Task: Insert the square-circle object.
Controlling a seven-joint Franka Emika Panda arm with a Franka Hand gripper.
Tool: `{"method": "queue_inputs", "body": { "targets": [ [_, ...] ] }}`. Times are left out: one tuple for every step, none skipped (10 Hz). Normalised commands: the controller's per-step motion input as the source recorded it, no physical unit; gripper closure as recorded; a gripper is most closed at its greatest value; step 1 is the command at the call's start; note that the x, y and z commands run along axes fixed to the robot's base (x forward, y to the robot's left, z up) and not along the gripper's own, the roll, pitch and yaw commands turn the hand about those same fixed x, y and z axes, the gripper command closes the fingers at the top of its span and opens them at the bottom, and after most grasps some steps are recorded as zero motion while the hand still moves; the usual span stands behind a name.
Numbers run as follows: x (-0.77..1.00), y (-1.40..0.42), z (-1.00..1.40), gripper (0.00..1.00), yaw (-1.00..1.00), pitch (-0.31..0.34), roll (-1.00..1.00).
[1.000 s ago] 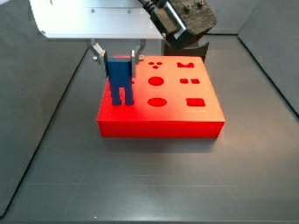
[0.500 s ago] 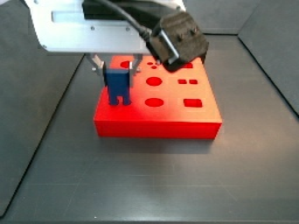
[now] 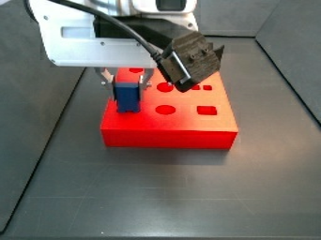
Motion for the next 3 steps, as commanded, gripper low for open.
{"method": "queue_inputs", "body": {
  "targets": [
    [0.0,0.0,-1.0,1.0,-0.03,-0.02,-0.06],
    [0.0,0.0,-1.0,1.0,-0.06,0.0,-0.07],
    [0.0,0.0,0.0,1.0,0.0,0.0,0.0]
  ]
}}
